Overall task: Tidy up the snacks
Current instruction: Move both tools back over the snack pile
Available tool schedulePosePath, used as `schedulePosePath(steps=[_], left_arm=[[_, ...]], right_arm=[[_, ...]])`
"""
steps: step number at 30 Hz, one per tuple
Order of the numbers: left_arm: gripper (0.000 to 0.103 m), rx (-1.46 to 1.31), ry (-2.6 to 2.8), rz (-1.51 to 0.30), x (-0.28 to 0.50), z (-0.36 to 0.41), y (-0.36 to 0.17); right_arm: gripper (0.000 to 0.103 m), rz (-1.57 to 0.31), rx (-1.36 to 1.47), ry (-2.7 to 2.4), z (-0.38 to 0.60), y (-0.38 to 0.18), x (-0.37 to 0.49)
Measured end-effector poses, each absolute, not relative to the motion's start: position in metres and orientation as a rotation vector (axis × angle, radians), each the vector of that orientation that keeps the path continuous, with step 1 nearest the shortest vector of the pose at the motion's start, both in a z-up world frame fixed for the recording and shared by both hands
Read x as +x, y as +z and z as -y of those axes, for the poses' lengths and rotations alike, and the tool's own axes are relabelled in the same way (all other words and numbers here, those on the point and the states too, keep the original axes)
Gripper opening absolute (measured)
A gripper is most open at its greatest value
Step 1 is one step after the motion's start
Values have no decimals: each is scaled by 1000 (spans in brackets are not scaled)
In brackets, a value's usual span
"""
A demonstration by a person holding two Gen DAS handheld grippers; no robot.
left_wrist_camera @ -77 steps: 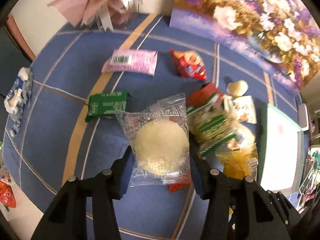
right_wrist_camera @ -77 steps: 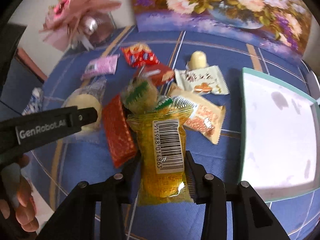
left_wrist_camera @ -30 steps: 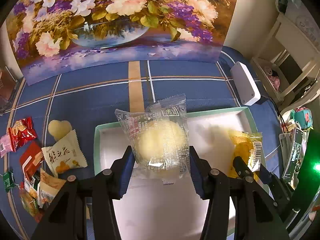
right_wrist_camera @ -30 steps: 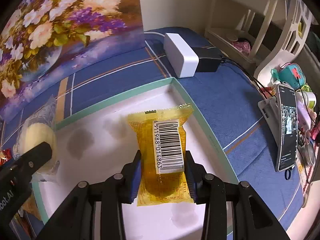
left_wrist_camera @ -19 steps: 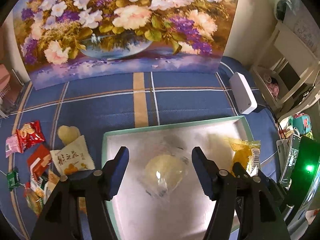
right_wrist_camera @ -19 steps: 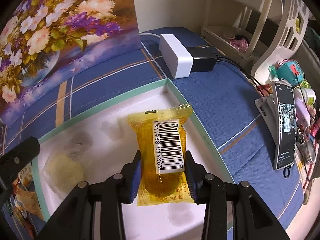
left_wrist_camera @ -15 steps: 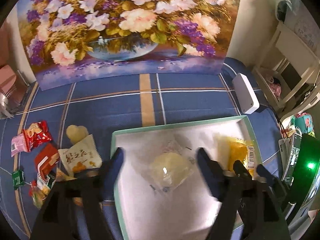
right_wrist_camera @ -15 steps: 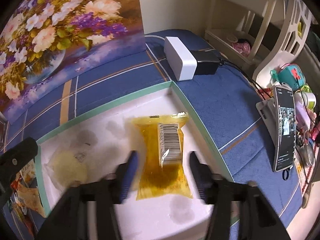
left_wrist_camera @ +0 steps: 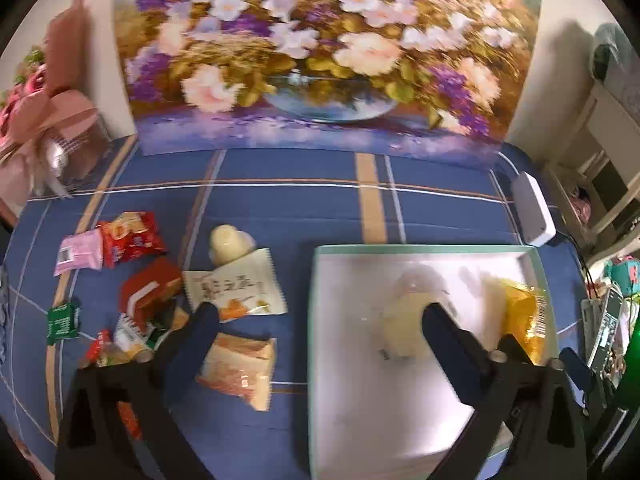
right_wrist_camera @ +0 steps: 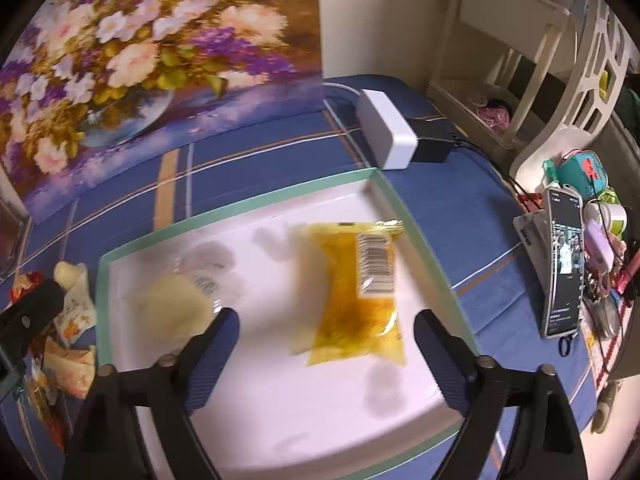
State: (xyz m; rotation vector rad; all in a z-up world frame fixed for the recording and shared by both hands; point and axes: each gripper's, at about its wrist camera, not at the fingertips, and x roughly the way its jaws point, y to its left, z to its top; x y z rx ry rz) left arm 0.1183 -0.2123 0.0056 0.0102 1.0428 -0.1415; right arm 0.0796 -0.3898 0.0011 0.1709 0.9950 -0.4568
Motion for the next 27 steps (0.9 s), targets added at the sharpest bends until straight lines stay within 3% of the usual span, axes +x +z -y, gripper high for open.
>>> schedulePosePath(steps=[3,4,5,16,27], left_arm=[[102,8,-108,-1020,112,196,8],[102,6,-100,-1015,110,192,8],[102,0,-91,-1010,108,186,9],[102,-48,-6,-998,86,119,8],[102,-72,27,-1105,65,57,-2]], right_arm=[[93,-996,185,-424,378,-2,75],[102,-998,185,-419,373,-3,74],[103,-1002,183,-415,369,-4,72],[103,-956,206,-418,337,4,50],[103,-965,205,-247,270,11,39]])
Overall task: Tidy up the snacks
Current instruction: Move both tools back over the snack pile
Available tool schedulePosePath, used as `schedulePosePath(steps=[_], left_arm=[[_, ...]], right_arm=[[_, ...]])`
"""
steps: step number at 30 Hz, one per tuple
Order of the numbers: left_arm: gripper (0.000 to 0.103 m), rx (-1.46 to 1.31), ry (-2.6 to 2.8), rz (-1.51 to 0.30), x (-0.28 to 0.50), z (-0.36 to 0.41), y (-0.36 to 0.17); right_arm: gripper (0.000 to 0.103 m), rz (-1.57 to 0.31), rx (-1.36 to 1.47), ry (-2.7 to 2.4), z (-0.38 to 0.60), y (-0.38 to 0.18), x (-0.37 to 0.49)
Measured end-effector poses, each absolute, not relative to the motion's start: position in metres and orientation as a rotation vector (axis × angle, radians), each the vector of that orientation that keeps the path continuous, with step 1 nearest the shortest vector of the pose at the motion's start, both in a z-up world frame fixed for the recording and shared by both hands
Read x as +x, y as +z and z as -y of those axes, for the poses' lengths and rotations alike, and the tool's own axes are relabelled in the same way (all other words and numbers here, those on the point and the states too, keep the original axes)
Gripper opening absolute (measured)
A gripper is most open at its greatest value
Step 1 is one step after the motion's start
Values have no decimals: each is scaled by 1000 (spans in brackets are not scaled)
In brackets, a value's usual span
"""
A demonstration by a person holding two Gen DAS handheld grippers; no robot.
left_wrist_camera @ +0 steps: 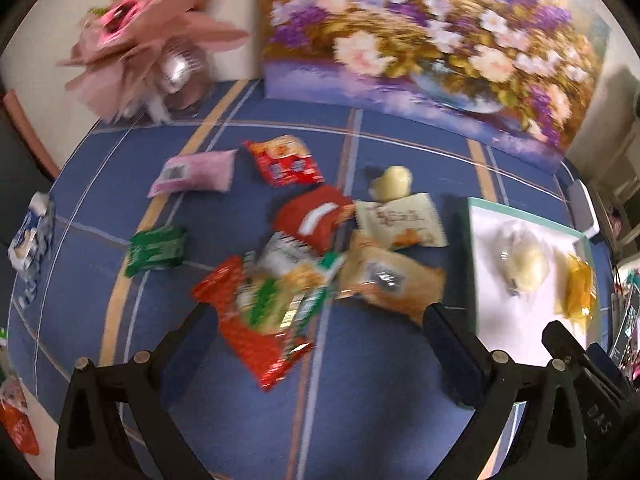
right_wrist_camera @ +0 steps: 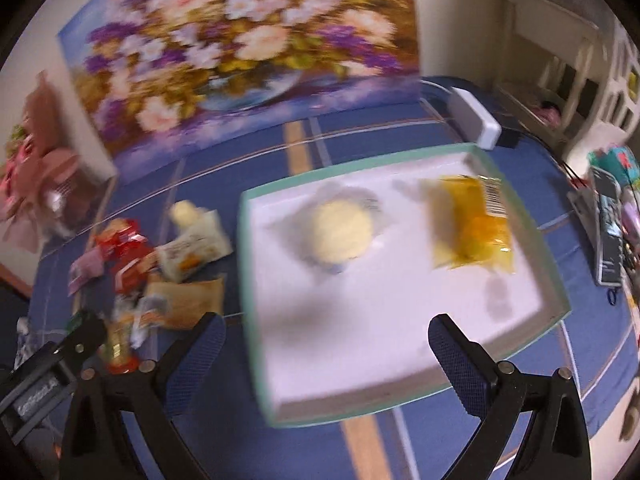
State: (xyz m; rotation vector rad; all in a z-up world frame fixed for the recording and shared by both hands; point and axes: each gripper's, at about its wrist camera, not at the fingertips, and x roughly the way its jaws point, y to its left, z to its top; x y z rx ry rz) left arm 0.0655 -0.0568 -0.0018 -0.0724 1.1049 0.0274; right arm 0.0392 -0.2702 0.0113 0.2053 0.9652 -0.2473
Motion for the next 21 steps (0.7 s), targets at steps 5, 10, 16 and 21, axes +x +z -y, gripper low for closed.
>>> schedulePosePath(steps=[5,10,16,21], left_arm=[[102,-126,131,-1117,61,10,-4],[102,-217,192,-1143,59,-32,-11],[102,-274,221,-1199,61,-46,-29],[102,-312,232,-1249,65,-45,-49]], right_arm=[[103,-980,160,-142,229,9,42],[103,-1018,128,-68,196,-1,49],[103,-1089,128,8,169,-21,59],[103,-1119,132,30,156,-34,66]])
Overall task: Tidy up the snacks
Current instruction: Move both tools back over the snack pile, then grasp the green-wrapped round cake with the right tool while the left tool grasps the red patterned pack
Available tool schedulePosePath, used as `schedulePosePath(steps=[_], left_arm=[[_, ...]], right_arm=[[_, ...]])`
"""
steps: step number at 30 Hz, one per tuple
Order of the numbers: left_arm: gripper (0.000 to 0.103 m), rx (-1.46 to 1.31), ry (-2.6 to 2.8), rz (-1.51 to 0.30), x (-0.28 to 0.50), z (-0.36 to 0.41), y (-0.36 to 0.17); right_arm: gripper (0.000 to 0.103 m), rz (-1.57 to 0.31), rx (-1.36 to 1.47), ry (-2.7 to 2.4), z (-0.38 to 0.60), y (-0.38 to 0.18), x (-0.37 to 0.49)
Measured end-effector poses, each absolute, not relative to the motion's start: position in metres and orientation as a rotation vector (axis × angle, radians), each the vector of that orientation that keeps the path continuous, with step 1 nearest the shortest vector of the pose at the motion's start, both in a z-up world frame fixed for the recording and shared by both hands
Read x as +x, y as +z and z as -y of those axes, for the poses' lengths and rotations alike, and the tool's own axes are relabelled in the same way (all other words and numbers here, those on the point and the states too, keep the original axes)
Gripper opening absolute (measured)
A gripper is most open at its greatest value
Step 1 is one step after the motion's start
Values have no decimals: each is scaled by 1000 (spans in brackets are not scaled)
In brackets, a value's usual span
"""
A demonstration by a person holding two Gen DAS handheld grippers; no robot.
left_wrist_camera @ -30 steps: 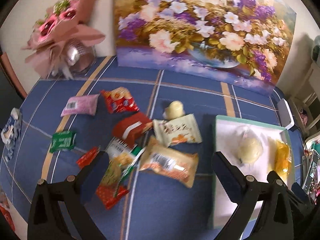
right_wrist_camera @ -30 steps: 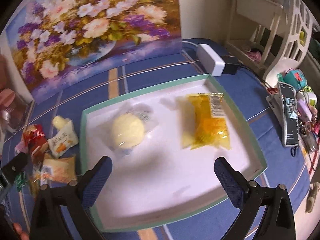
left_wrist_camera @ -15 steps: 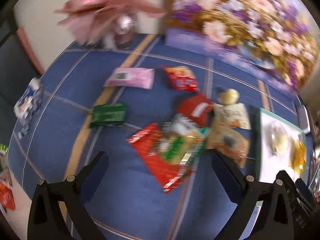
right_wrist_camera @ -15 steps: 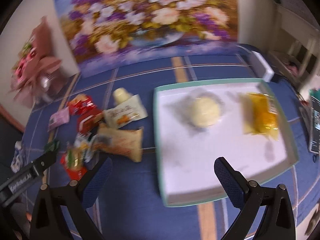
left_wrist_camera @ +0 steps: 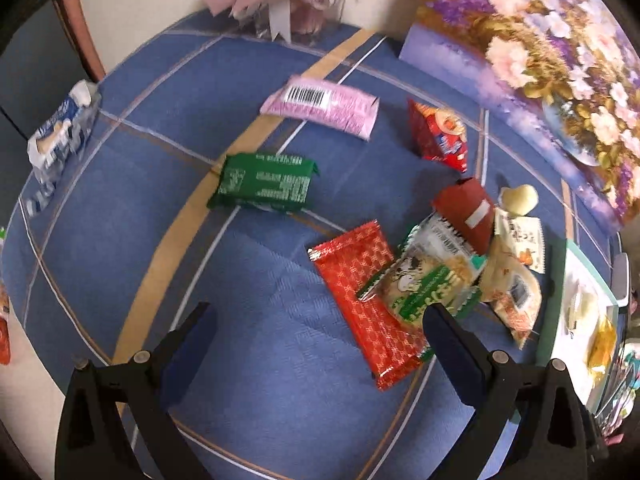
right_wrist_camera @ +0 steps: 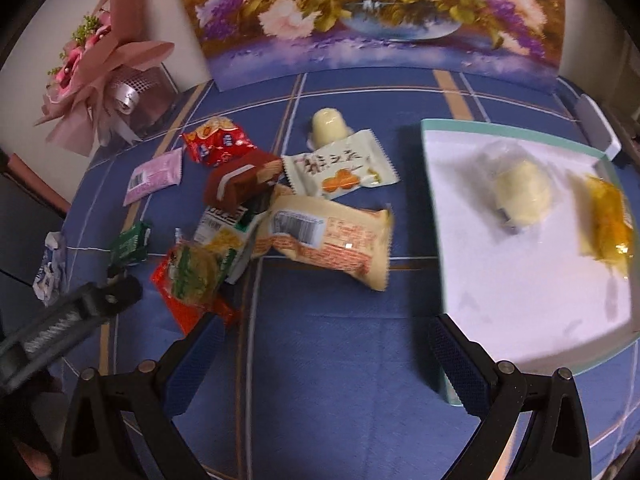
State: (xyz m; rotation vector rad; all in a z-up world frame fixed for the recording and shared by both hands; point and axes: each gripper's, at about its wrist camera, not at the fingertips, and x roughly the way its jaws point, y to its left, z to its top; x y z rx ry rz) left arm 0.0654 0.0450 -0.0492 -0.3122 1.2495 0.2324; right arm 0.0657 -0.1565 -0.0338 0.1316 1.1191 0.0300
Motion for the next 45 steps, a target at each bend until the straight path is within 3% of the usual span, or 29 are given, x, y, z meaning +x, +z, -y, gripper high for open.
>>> schedulePosePath(steps=[41,45], left_arm=[[102,-583,435,-1280,65,-171,-110],[102,-590,410,-1279,63,-170,-106]], right_arm=[[103,-1113,137,53,65,-88,129],[98,-1121,154,48,70,-88,127]])
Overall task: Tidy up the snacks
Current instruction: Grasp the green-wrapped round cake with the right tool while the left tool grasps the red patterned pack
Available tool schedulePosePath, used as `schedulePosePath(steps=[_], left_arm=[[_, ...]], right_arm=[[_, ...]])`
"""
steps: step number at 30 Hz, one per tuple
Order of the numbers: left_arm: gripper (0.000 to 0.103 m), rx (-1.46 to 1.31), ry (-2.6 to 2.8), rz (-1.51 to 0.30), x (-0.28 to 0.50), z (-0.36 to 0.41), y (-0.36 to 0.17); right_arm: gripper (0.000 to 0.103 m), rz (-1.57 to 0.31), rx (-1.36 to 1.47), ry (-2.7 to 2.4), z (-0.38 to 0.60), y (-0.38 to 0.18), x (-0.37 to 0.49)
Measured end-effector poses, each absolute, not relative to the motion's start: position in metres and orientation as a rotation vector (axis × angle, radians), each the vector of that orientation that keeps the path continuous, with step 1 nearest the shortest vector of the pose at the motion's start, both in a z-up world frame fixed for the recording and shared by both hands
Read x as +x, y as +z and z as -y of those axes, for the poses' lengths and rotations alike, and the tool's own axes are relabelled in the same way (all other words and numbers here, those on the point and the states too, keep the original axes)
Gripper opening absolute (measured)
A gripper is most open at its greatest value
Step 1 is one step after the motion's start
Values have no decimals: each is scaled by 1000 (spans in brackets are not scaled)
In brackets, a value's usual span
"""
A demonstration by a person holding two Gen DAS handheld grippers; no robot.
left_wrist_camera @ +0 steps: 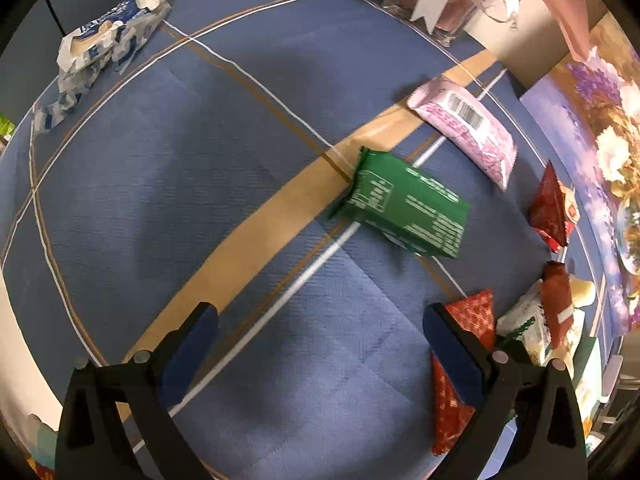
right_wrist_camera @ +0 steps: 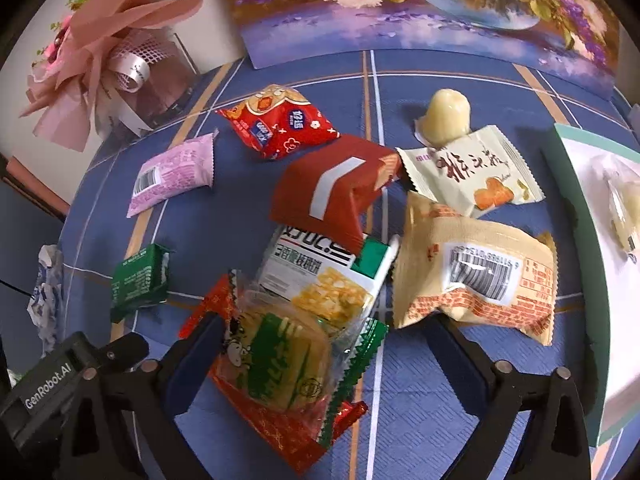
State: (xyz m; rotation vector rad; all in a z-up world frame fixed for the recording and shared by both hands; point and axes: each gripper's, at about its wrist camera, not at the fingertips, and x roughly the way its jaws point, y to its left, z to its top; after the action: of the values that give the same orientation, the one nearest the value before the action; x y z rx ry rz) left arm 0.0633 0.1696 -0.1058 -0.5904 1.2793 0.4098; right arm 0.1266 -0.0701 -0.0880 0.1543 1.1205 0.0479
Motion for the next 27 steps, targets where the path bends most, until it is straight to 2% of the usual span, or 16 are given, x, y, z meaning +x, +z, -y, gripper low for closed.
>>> schedulePosePath(steps=[8,10,12,16,27], left_arm=[[102,-602,303,-1286,68,-151,-104],[102,-605,284,-1292,68,-148,-105],[102,-609,266,-1299,70,-144,-105],[102,-602,240,-1311,74,-141,-108],[102,-531,163,-1370,100,-94,-124]], right_arm=[[83,-1153,182,66,79,-83,114],[75,-1164,209,78,84,-82,110],[73,-1172,227,85,89,-81,107],[62,-1177,242,98,97,-78,103],[59,-1193,217,53,124,-71,94]])
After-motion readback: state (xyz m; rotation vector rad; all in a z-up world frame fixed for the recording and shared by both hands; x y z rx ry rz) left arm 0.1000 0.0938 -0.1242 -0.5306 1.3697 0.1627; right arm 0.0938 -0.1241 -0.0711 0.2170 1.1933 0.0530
